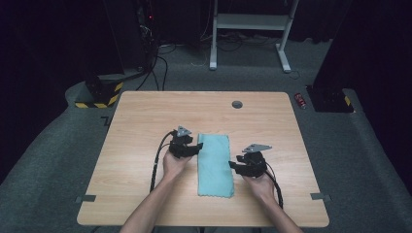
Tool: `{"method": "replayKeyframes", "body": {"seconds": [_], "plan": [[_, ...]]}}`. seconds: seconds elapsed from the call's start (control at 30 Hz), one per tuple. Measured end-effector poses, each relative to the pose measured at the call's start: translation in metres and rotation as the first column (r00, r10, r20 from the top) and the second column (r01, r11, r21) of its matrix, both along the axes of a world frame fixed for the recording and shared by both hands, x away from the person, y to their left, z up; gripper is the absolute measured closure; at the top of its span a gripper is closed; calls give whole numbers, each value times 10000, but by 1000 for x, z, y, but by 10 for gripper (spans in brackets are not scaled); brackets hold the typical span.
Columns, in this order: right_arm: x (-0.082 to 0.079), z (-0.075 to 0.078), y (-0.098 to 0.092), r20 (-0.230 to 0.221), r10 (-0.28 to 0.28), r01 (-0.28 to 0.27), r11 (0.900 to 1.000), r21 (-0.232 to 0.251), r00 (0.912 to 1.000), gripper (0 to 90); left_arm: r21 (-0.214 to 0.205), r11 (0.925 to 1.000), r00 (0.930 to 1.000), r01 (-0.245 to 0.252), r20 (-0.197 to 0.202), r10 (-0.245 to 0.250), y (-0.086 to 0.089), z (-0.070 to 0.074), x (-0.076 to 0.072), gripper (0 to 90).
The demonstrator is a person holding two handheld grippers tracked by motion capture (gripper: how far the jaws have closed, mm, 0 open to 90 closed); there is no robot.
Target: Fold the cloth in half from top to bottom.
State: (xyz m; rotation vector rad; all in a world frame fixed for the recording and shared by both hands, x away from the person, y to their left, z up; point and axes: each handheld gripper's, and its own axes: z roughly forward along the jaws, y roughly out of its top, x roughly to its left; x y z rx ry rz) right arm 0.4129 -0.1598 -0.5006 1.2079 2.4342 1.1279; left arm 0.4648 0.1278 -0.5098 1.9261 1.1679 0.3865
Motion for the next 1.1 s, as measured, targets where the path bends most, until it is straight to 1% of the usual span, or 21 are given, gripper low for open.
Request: {"method": "replayKeyframes", "body": {"seconds": [0.03,0.1,0.13,0.2,0.23,0.27,0.3,0.37,0.43,0.5,0.57,0.63,0.7,0.73,0.83,0.93,0.97,1.03,1.07,1.1], "plan": [[2,0,0,53,7,-8,10000,29,10000,540,-18,10000,10000,-32,-63,32,1,0,1,442],[6,0,0,-119,-44,45,10000,83,9999,548,-67,9999,9991,95,-407,-98,4,-1,3,442],[8,0,1,-141,-83,84,9999,127,9999,552,-22,9998,9986,187,-493,-188,5,0,4,441],[10,1,1,-122,-90,92,9998,178,9999,554,-73,9998,9987,211,-470,-214,7,3,6,433],[10,2,1,-149,-82,85,9998,172,9999,557,-125,9999,9994,113,-336,-117,9,4,7,430],[12,4,2,-85,-79,81,9998,184,9999,557,-219,9998,9995,21,-330,-28,11,4,8,429],[13,6,2,-26,-47,48,9998,214,10000,560,-311,9995,9993,-75,-369,63,12,4,9,426],[16,9,3,-5,-70,70,9998,207,10000,565,-316,9994,9990,-134,-427,120,15,2,10,422],[21,12,5,75,-32,31,9999,164,10000,578,-302,9994,9991,-159,-391,147,17,0,12,424],[24,14,7,64,-37,36,9998,175,10000,586,-490,9987,9993,-131,-357,113,18,0,13,430],[29,16,10,160,16,-18,9999,115,9999,600,-425,9989,9995,-176,-286,164,17,-1,13,437],[32,16,12,110,9,-10,9999,103,9999,615,-422,9988,9993,-249,-299,236,17,-1,14,438],[36,16,12,116,56,-58,9999,146,9999,631,-384,9988,9989,-289,-381,275,17,-2,15,447],[39,17,13,23,47,-48,9998,181,10000,639,-386,9988,9987,-299,-425,282,18,-2,15,453],[43,18,12,-44,59,-58,9997,247,10000,655,-383,9987,9980,-341,-542,320,18,-2,15,458],[48,21,12,-66,11,-9,9996,276,10000,660,-130,9993,9977,-339,-594,331,17,-3,16,459],[51,22,11,12,19,-19,9997,261,10000,664,-109,9994,9976,-318,-616,310,16,-4,16,461],[55,22,10,-6,-46,46,9995,321,10000,668,-191,9993,9971,-307,-708,293,14,-5,16,462],[58,21,11,-159,-109,113,9997,236,9998,671,-175,9994,9971,-296,-704,283,14,-5,16,462],[60,21,10,-154,-150,154,9995,267,9998,674,-218,9993,9970,-312,-714,295,13,-4,16,462]]}}
